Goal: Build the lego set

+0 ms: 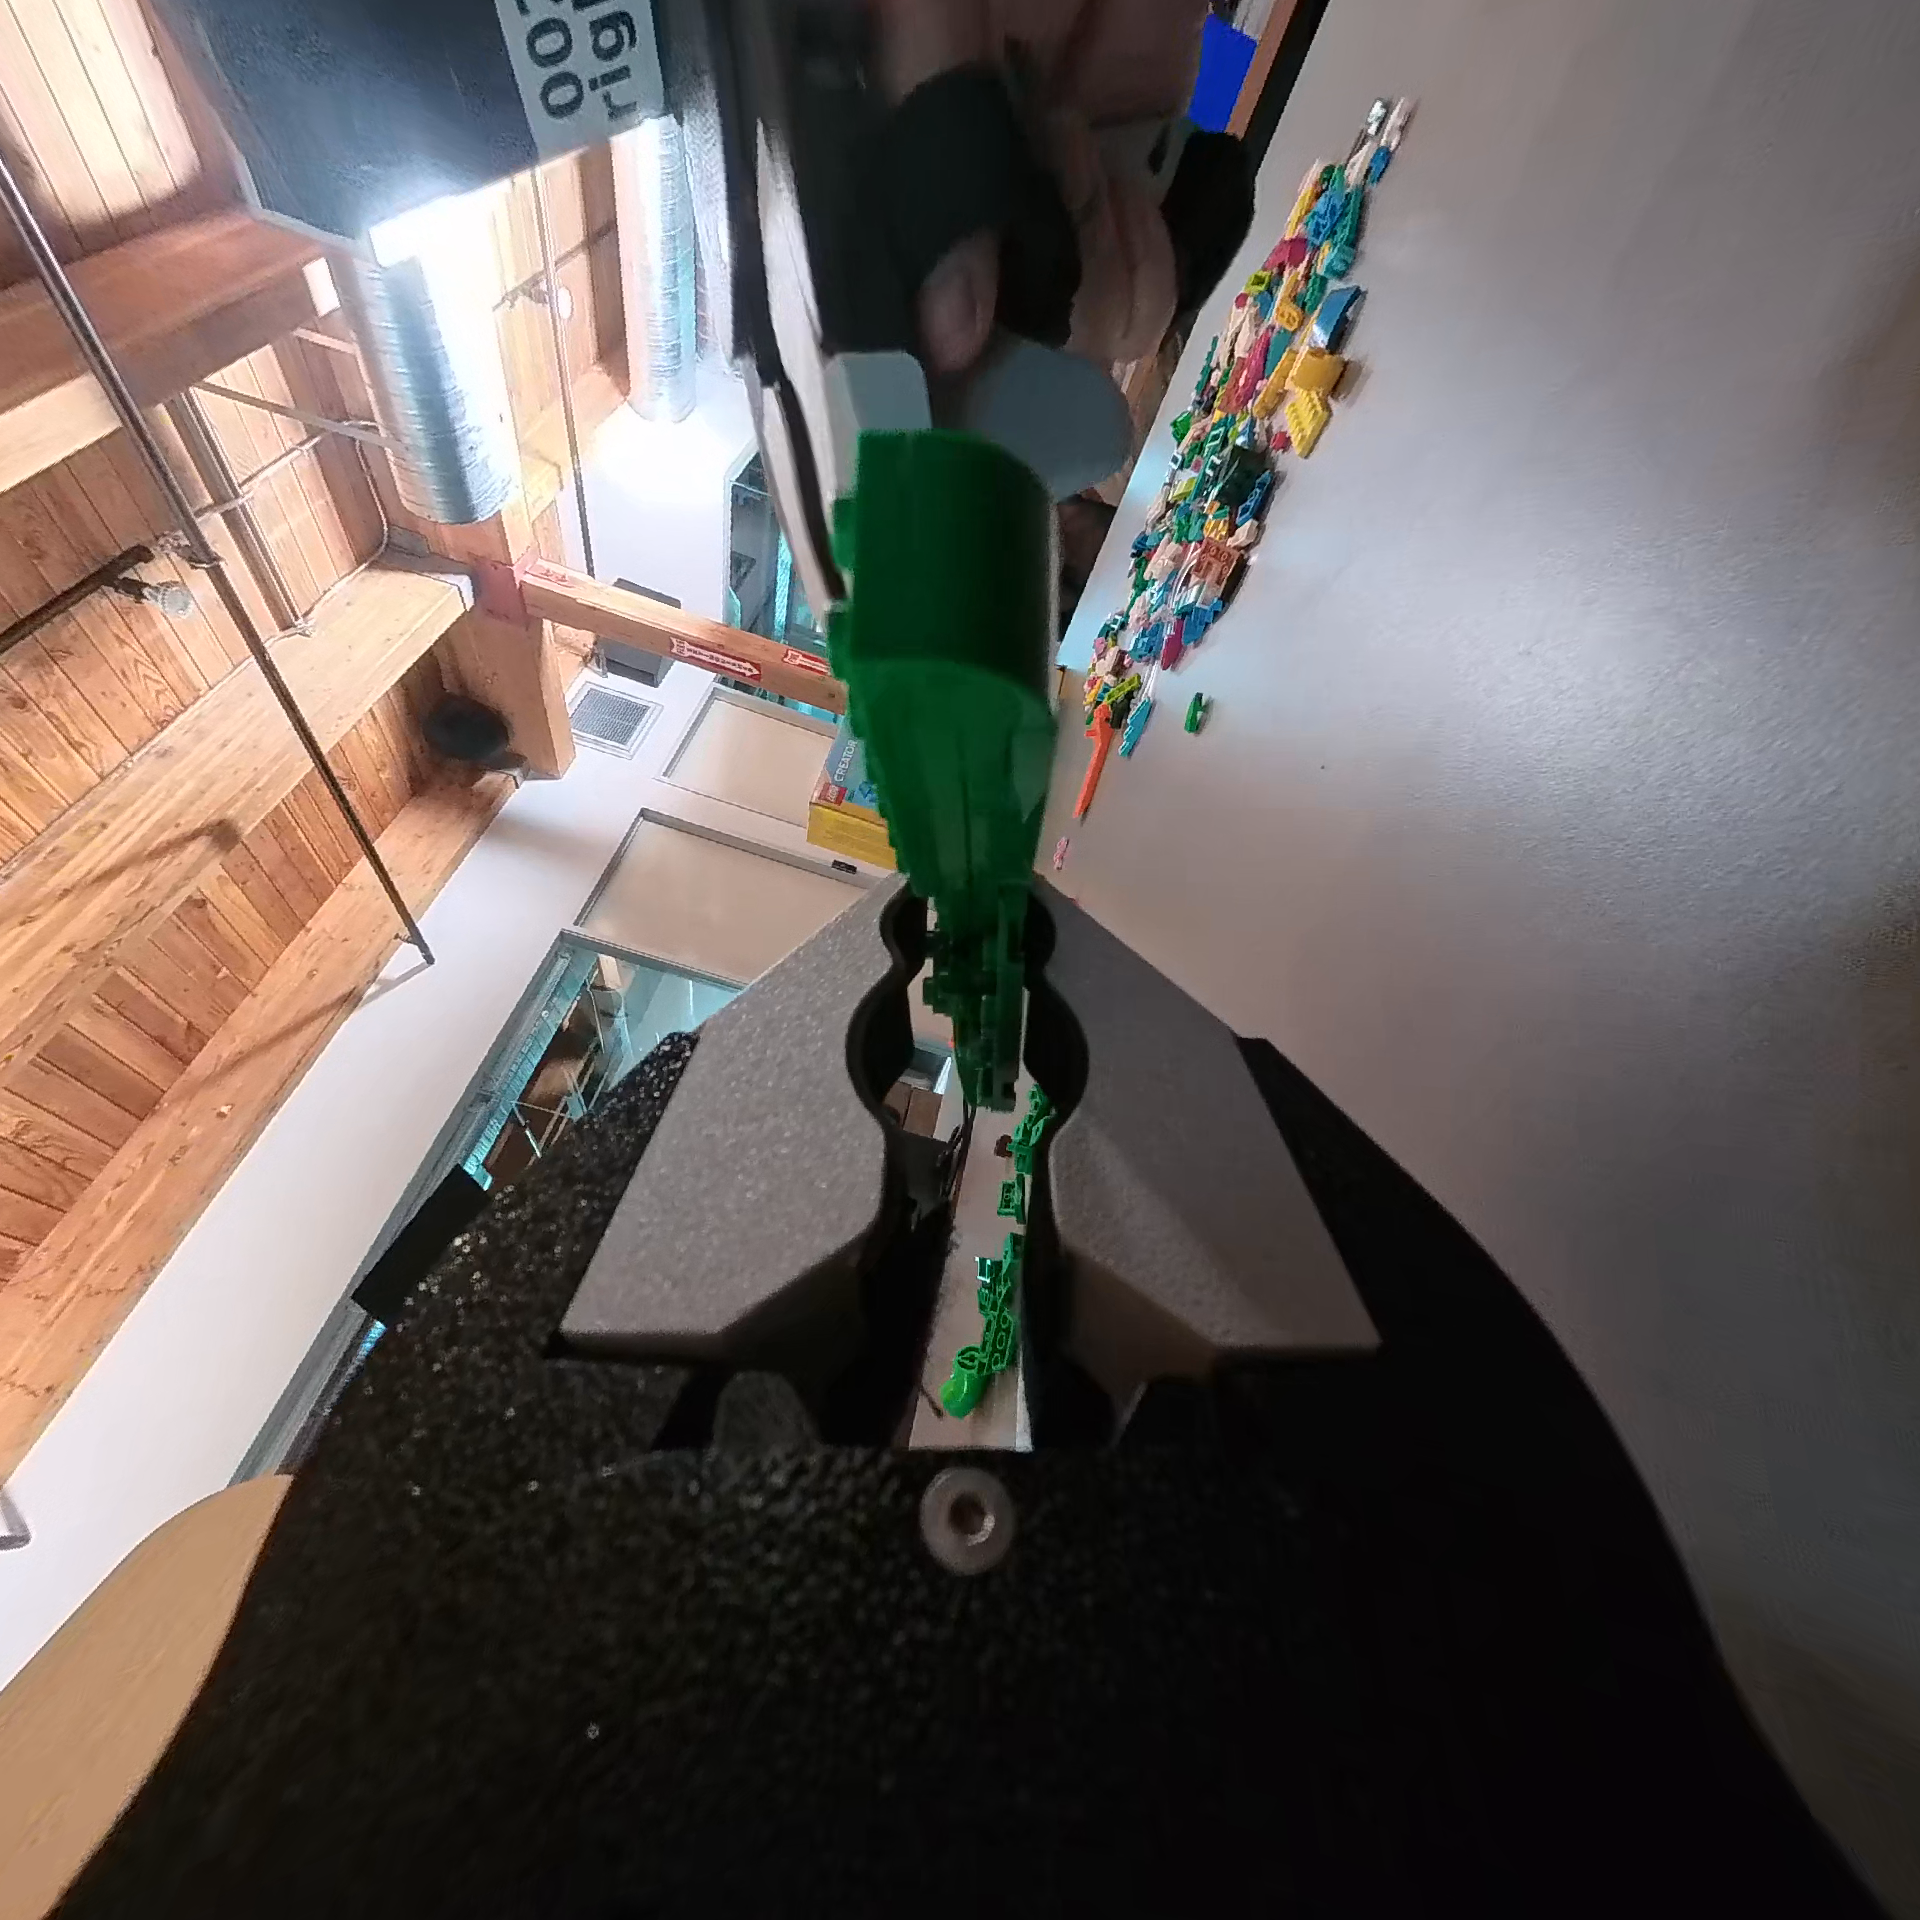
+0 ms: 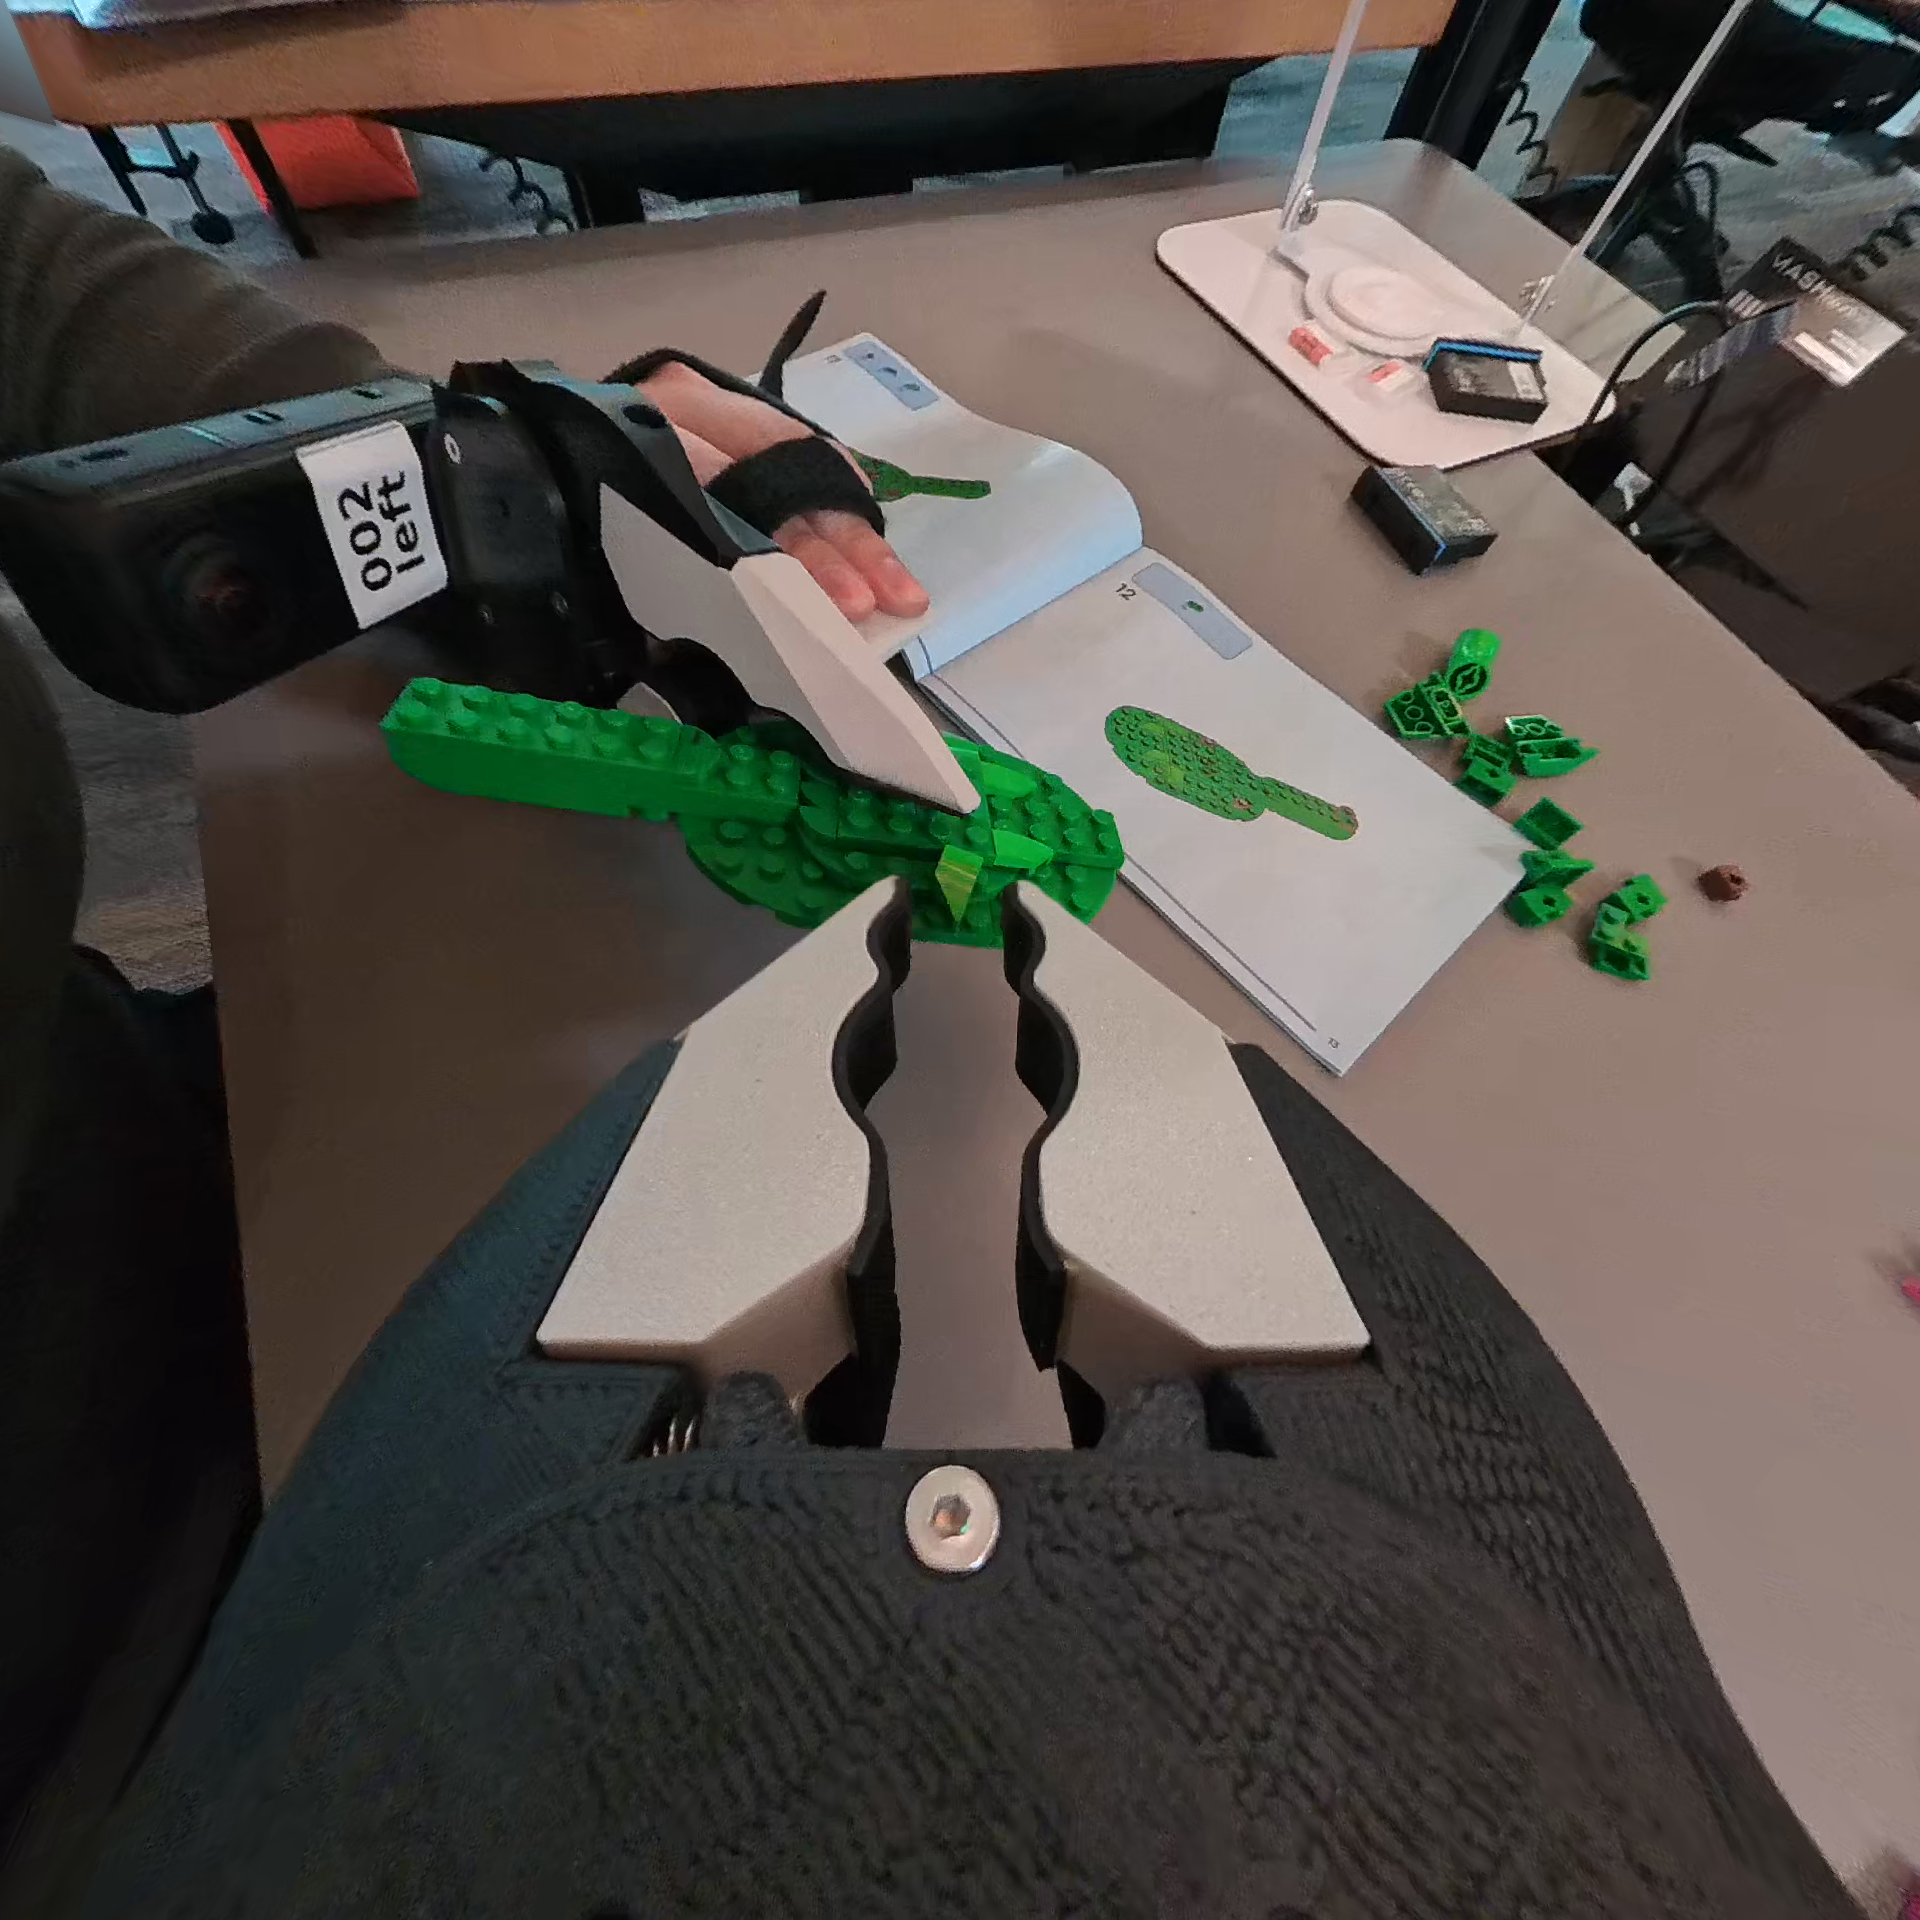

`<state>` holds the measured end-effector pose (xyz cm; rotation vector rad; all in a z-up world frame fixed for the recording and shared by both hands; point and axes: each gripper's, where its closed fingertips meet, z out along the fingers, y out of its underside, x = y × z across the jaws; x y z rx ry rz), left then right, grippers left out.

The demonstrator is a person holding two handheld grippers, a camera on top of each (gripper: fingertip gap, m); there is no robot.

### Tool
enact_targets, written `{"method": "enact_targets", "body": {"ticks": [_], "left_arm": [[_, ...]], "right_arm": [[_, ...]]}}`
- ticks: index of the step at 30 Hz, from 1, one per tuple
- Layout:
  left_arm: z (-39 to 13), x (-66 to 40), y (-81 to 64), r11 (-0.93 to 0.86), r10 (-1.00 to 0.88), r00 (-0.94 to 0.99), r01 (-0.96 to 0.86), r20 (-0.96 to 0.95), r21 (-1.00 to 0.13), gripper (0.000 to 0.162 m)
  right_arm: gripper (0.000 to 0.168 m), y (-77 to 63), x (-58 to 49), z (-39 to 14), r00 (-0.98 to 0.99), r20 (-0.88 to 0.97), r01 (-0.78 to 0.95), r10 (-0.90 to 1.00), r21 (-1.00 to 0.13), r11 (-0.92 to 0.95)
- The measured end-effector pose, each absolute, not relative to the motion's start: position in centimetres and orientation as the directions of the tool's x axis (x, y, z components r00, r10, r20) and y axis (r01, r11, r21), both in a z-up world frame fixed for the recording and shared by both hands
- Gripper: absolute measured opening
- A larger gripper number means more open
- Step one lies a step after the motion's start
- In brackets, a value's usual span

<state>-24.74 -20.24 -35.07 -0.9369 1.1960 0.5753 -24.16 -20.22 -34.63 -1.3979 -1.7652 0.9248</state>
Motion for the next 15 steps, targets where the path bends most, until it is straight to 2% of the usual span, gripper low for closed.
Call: {"method": "enact_targets", "body": {"ticks": [15], "left_arm": [[-35.24,-24.43,-20.39,0.524,-0.089,0.280,-0.803,-0.956,-0.284,0.013]], "right_arm": [[0.007,-20.22,-24.46,-35.12,-0.169,-0.041,0.506,0.985,-0.861,0.051]]}}
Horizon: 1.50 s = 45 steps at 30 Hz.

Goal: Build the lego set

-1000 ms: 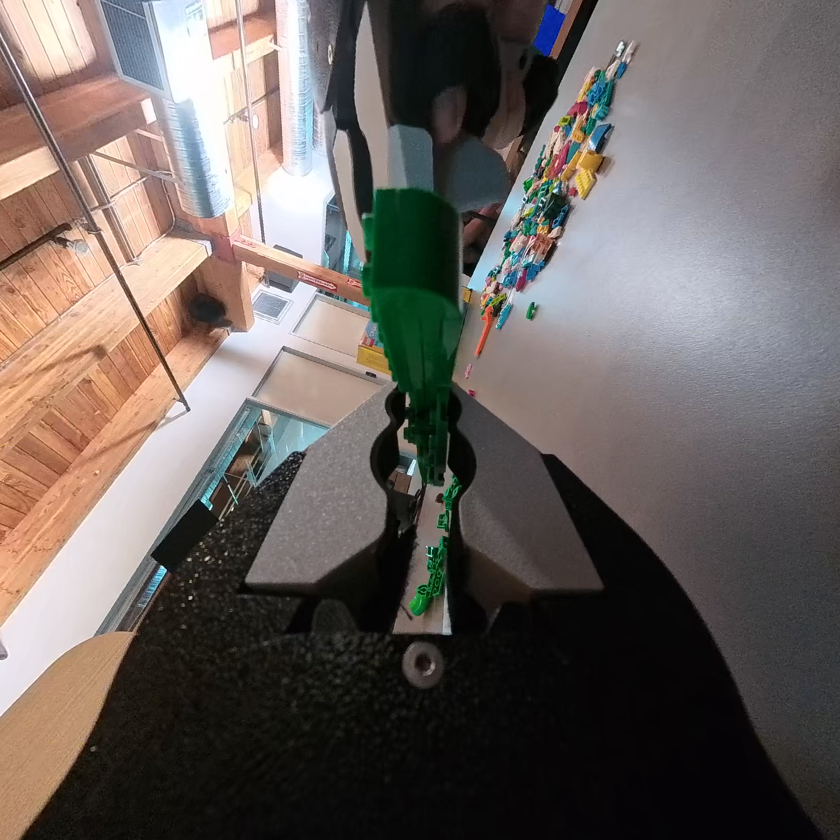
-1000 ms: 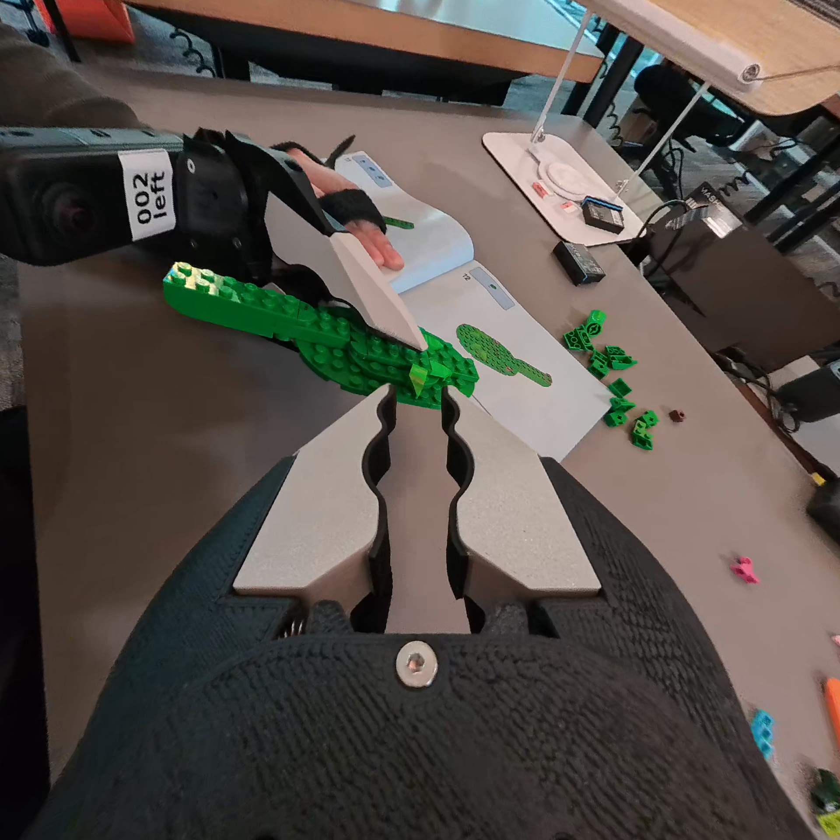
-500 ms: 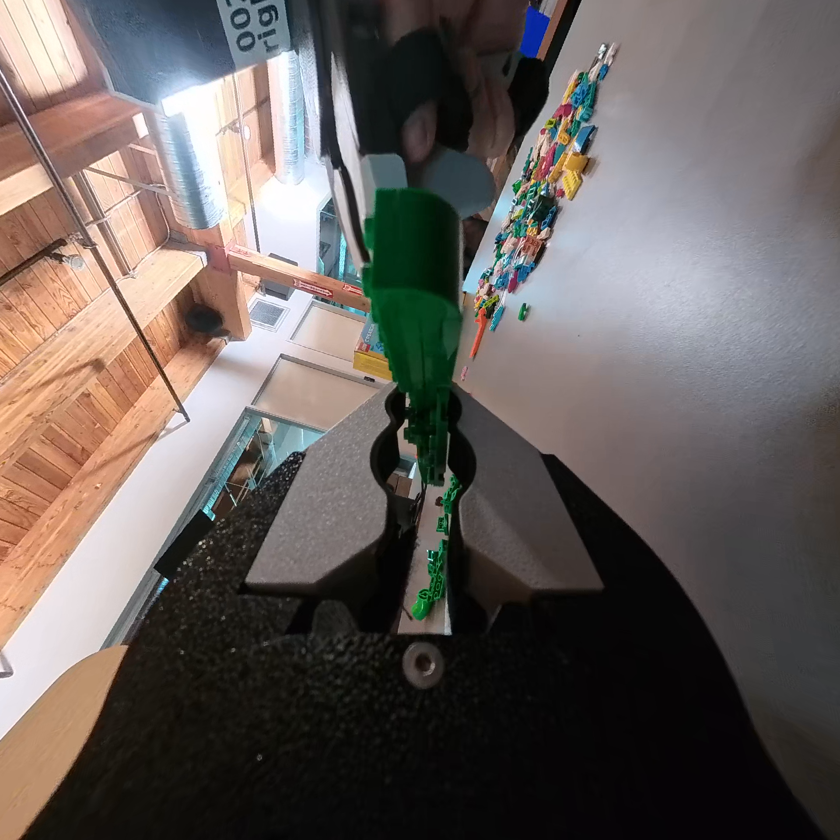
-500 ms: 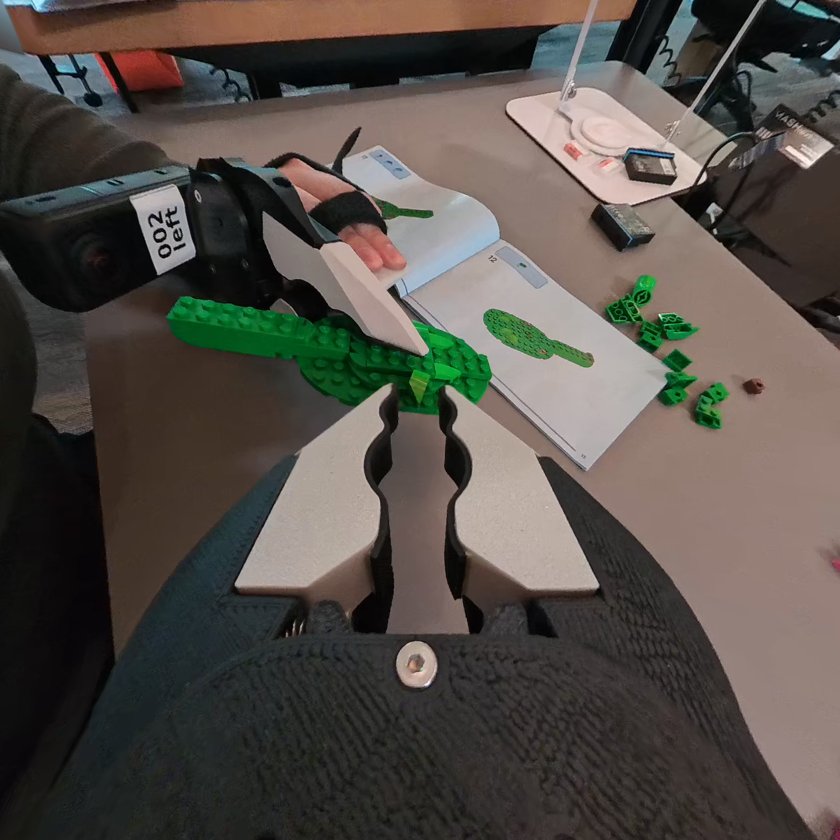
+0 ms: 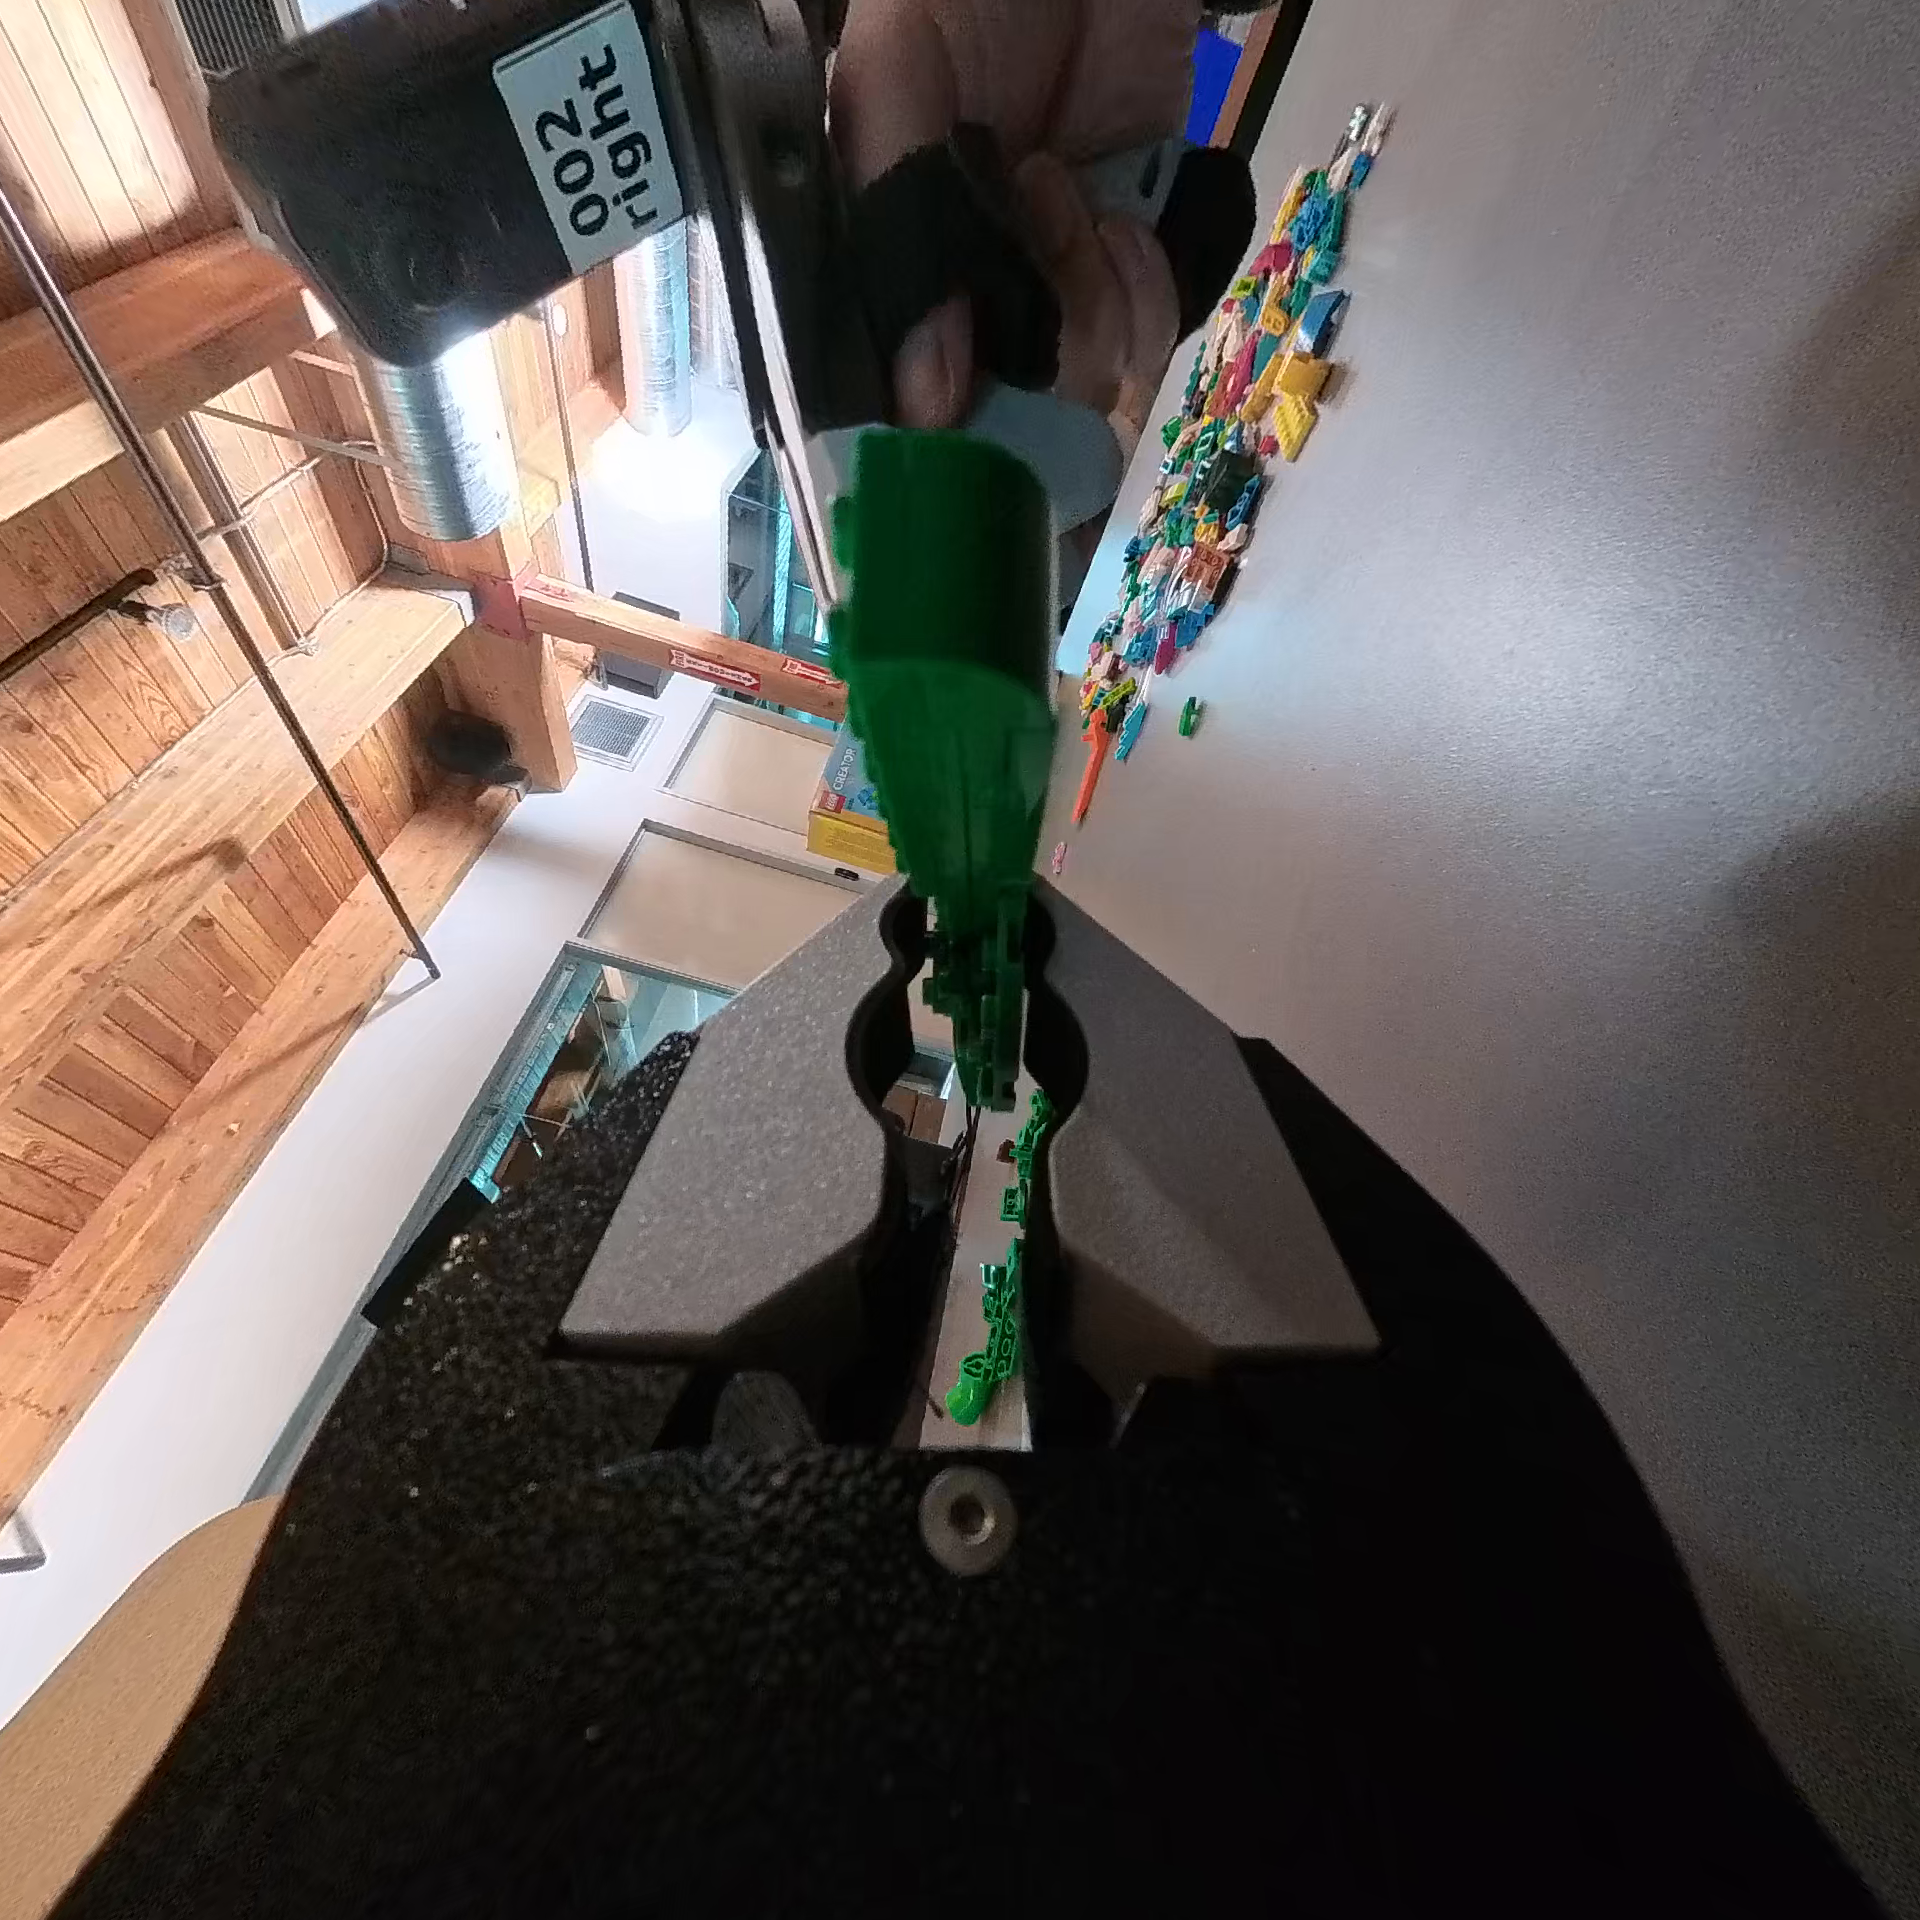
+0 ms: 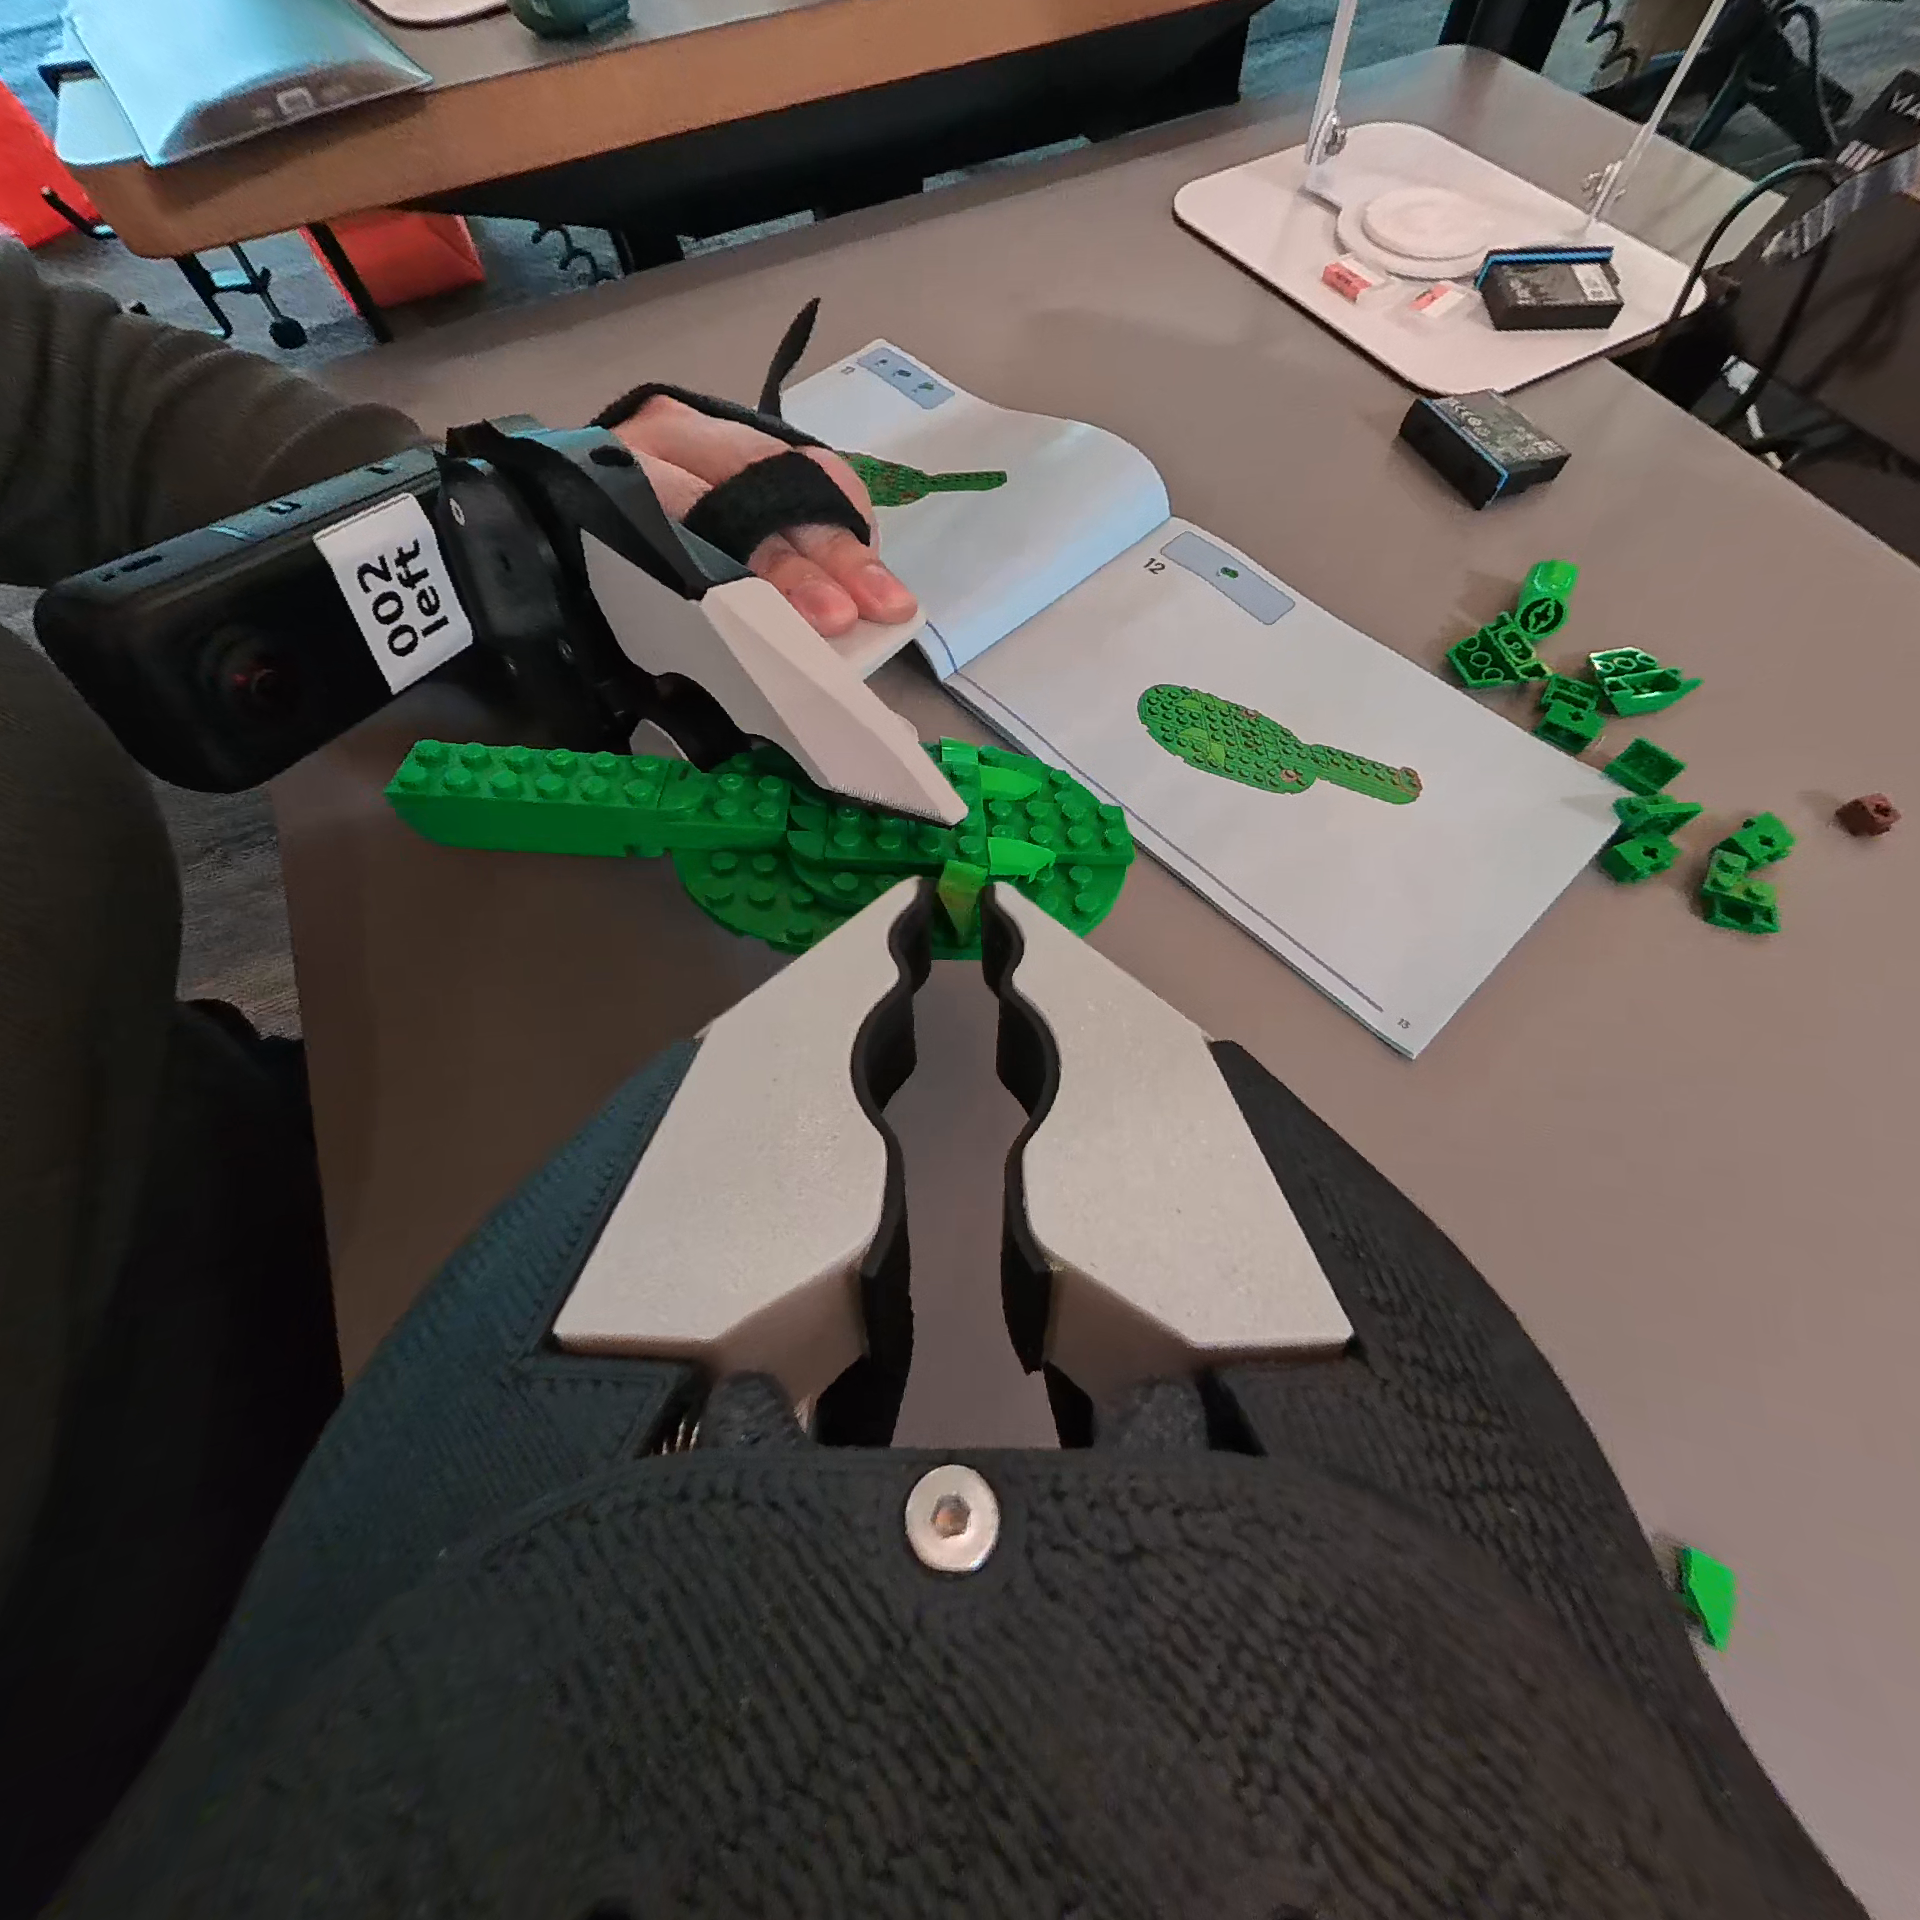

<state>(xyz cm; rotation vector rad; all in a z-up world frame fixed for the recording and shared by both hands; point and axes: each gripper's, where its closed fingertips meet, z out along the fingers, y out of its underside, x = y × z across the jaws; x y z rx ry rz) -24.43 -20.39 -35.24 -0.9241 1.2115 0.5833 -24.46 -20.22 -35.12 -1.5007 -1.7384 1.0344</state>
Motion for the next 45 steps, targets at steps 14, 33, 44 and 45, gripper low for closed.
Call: {"method": "enact_targets", "body": {"ticks": [14,33,44,45], "left_arm": [[-35.8,-23.3,-21.3,0.583,-0.096,0.226,-0.777,-0.969,-0.239,0.013],[-35.2,-23.9,-21.0,0.565,-0.077,0.250,-0.787,-0.965,-0.249,0.013],[-34.8,-24.3,-20.8,0.556,-0.110,0.313,-0.767,-0.943,-0.320,0.013],[-34.7,-24.3,-20.8,0.556,-0.112,0.315,-0.766,-0.942,-0.323,0.013]], "right_arm": [[0.007,-21.1,-23.3,-35.9,-0.342,-0.020,0.566,0.939,-0.802,0.189],[0.053,-22.3,-22.9,-33.3,-0.397,0.362,0.294,0.843,-0.820,0.491],[0.043,-20.7,-24.2,-36.1,-0.224,0.969,0.256,0.106,-0.046,0.966],[0.041,-20.5,-24.4,-36.2,-0.216,0.972,0.269,0.092,-0.031,0.963]]}}
